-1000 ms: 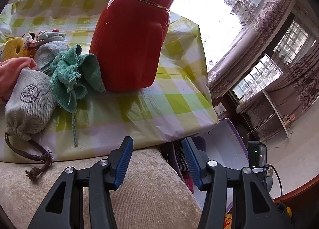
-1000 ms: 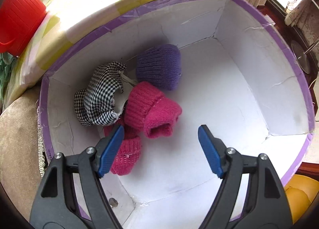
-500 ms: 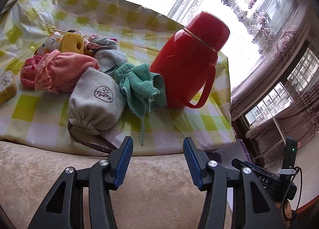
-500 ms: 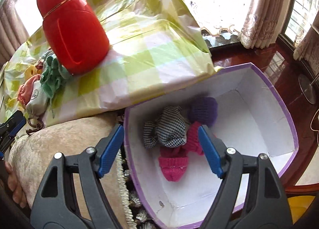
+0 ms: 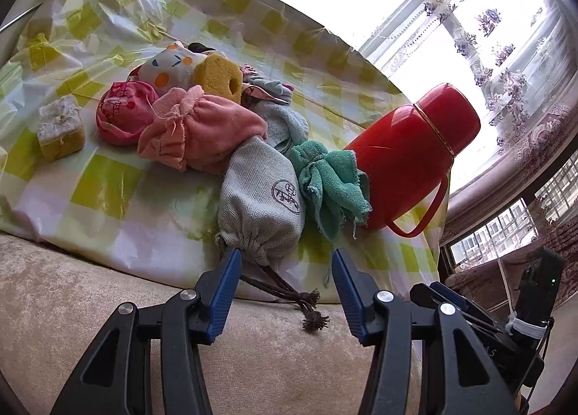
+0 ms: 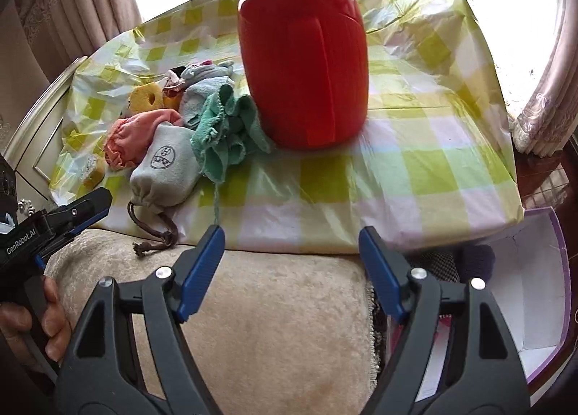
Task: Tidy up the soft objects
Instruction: 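Move both open tools back over the pile of soft items, then grasp the grey drawstring bag with the left tool while the right grasps the pink cloth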
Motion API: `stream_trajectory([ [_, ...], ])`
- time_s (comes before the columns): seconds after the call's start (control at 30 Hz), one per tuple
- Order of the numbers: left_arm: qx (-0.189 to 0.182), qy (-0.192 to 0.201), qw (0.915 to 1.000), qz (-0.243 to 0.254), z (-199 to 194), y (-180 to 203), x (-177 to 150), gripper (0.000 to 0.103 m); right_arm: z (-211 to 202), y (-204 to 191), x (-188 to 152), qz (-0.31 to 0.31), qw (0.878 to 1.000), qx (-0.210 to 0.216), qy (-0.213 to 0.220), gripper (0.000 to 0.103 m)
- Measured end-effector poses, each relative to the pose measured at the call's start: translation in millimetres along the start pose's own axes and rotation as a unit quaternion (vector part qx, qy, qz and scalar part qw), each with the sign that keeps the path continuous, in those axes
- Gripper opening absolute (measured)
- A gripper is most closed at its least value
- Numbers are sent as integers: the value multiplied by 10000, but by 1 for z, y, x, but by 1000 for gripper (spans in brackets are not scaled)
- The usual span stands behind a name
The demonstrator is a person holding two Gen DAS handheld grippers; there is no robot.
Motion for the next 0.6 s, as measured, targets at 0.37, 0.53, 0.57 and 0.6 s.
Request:
stream_trajectory([
  [0.37,-313,-610,9946,-776,29,-32,13,60,30,-92,67,-755,9940,785,124,80],
  [0.53,-383,-833,9913,-942,50,-33,22,72,46,-116,98,-906,9922,846,144,87],
  [0.57,-376,-917,9899,-1009,55,-35,24,72,48,-119,102,-910,9918,887,127,87],
  [0.6,-381,-1035,9881,-1072,62,-36,25,72,52,-121,104,-898,9916,929,83,87],
])
Point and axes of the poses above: each gripper's, at about its wrist camera, not at the fingertips, and z roughly the way its jaws point, y to its right, x to its top, the point moved 8 cm from there along z, roughly the way its jaws point, and after that the axes turned 7 degrees about -z, right-handed, at the moved point
